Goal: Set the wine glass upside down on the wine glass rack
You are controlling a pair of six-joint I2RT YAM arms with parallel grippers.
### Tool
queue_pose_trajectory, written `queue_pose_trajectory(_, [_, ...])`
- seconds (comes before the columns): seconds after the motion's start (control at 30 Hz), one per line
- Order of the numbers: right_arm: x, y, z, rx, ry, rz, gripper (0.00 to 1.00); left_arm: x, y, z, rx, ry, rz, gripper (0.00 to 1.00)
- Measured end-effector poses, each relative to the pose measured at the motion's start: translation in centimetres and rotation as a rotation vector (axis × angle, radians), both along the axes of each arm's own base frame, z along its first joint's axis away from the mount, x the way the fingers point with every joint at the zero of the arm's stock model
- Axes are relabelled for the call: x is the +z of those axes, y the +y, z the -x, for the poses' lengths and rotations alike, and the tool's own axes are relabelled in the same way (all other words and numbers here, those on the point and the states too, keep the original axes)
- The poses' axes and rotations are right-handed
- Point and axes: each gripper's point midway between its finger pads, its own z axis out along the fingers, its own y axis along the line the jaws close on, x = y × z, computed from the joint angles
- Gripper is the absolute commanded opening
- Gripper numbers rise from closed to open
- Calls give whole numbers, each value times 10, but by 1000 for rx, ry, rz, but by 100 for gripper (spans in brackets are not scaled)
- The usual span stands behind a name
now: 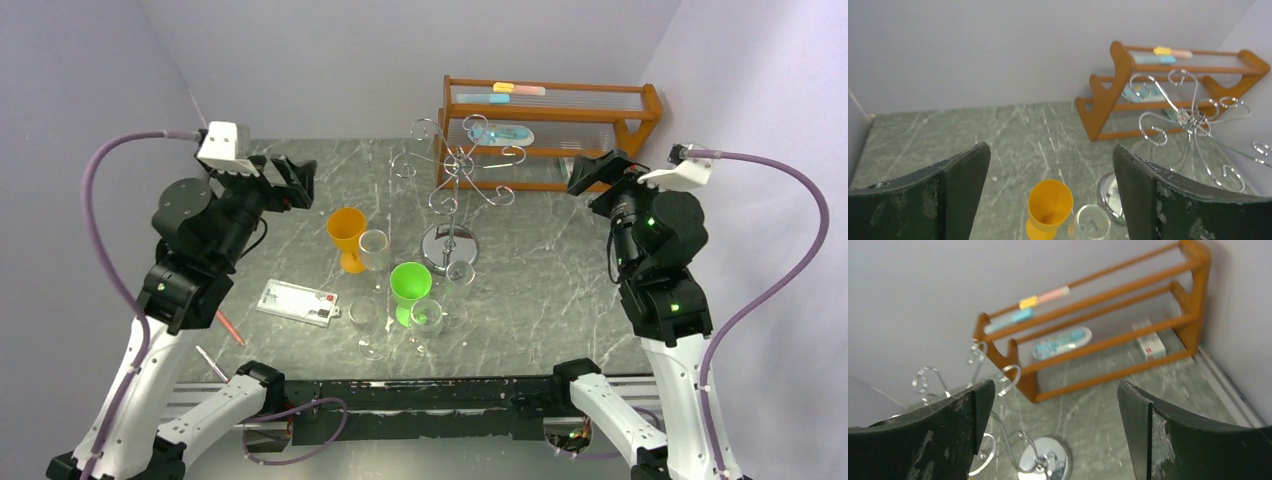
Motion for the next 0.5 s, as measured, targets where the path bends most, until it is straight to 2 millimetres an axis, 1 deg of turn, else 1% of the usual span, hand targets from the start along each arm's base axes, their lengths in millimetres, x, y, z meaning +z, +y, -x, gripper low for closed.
queue_pose_trajectory(0.07, [-17, -3, 1, -20, 58, -5, 100, -14, -6, -4, -18, 29, -2, 97])
queue_pose_trajectory(0.13, [-34, -7, 6, -40, 111, -10, 100, -34, -12, -9, -38, 73, -7, 97])
queue_pose_trajectory(0.27, [-53, -9, 20, -42, 160, -19, 100, -65, -22, -16, -67, 135, -11, 97])
queue_pose_trajectory(0.4, [-74, -7, 37, -13, 196, -34, 98, -81, -32, -15, -119, 144, 6, 97])
queue_pose_trajectory(0.47, [-86, -2, 41, 11, 232, -48, 95, -86, -42, -11, -173, 146, 14, 96])
queue_pose_trajectory(0.5, [-95, 2, 42, 26, 258, -61, 93, -87, -48, -9, -209, 149, 14, 93])
